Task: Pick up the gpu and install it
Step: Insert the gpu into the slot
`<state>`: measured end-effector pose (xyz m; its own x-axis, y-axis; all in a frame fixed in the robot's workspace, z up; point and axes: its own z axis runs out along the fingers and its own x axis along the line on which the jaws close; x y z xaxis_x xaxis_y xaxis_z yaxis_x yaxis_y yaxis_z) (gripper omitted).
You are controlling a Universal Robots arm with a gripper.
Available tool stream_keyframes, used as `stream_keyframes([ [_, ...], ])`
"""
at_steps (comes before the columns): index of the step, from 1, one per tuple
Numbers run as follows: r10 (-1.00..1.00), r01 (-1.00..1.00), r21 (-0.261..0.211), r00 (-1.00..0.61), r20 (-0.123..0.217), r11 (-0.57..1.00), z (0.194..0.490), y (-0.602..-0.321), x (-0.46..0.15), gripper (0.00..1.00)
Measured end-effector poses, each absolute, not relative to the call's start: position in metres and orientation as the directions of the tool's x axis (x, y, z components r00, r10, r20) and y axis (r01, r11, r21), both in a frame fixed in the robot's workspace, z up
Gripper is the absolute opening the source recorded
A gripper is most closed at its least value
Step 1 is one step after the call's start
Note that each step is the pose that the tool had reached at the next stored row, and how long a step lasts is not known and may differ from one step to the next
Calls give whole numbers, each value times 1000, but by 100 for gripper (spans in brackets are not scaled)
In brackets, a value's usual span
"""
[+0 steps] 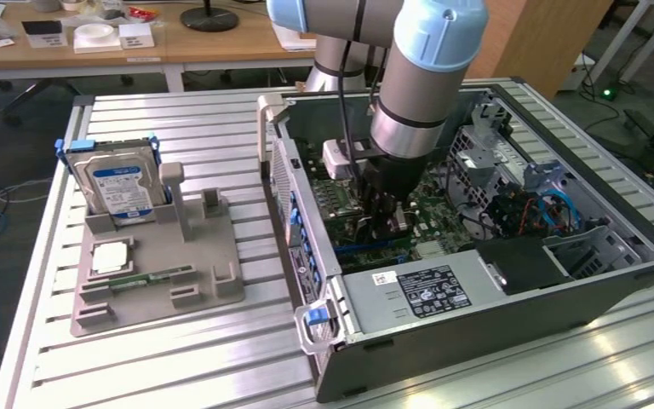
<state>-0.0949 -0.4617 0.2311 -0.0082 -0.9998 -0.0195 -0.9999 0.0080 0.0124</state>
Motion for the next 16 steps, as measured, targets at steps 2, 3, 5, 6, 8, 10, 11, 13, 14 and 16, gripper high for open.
stream_keyframes([
  [2,-1000,-1000,12,-8,-19,8,231,-462,-95,28],
  [3,-1000,-1000,12,-8,-19,8,230,-462,-95,28],
  [5,-1000,-1000,12,-8,-19,8,230,-462,-95,28],
  [6,-1000,-1000,12,-8,-19,8,230,-462,-95,28],
  [8,-1000,-1000,12,-8,-19,8,230,-462,-95,28],
  [10,-1000,-1000,12,-8,-19,8,229,-462,-95,28],
  [11,-1000,-1000,12,-8,-19,8,229,-462,-95,28],
  [13,-1000,-1000,13,-8,-19,8,229,-462,-95,28],
  [14,-1000,-1000,12,-8,-19,8,229,-462,-95,28],
  [16,-1000,-1000,12,-8,-19,8,229,-462,-95,28],
])
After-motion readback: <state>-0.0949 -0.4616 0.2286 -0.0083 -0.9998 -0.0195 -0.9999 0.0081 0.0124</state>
